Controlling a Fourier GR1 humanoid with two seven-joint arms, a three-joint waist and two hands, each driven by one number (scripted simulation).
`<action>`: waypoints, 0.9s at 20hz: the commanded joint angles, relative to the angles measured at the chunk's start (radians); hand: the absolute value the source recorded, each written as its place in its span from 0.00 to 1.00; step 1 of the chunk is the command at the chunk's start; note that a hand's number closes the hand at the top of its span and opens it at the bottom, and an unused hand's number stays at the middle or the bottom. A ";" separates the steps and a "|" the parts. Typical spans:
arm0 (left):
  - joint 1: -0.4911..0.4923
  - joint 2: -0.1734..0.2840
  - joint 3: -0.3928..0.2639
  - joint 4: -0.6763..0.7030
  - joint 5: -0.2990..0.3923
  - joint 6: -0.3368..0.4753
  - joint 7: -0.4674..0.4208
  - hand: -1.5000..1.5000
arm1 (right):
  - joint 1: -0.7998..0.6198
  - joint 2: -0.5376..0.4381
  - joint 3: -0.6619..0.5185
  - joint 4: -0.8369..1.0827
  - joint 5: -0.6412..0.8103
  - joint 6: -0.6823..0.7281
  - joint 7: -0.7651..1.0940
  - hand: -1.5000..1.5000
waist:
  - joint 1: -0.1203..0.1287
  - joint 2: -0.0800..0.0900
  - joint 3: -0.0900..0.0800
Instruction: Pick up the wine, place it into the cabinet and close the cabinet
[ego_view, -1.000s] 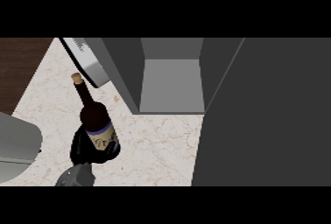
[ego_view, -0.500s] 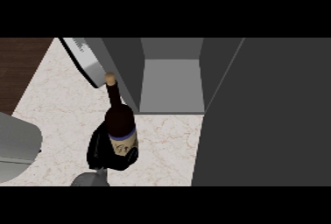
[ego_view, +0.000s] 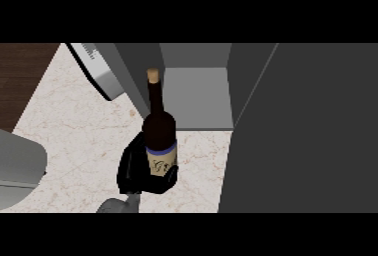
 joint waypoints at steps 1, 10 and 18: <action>-0.011 0.000 -0.170 -0.056 0.118 0.193 -0.020 1.00 | -0.008 -0.022 -0.049 -0.048 -0.077 0.000 0.048 0.00 | -0.003 0.000 0.000; -0.181 0.000 -0.159 0.282 0.236 0.122 -0.189 1.00 | -0.013 -0.007 -0.022 0.009 -0.033 0.010 0.008 0.00 | -0.004 0.002 0.000; -0.314 0.000 -0.173 0.310 0.303 0.169 -0.207 1.00 | 0.032 0.012 -0.011 0.050 -0.015 0.027 -0.069 0.00 | -0.004 0.001 0.000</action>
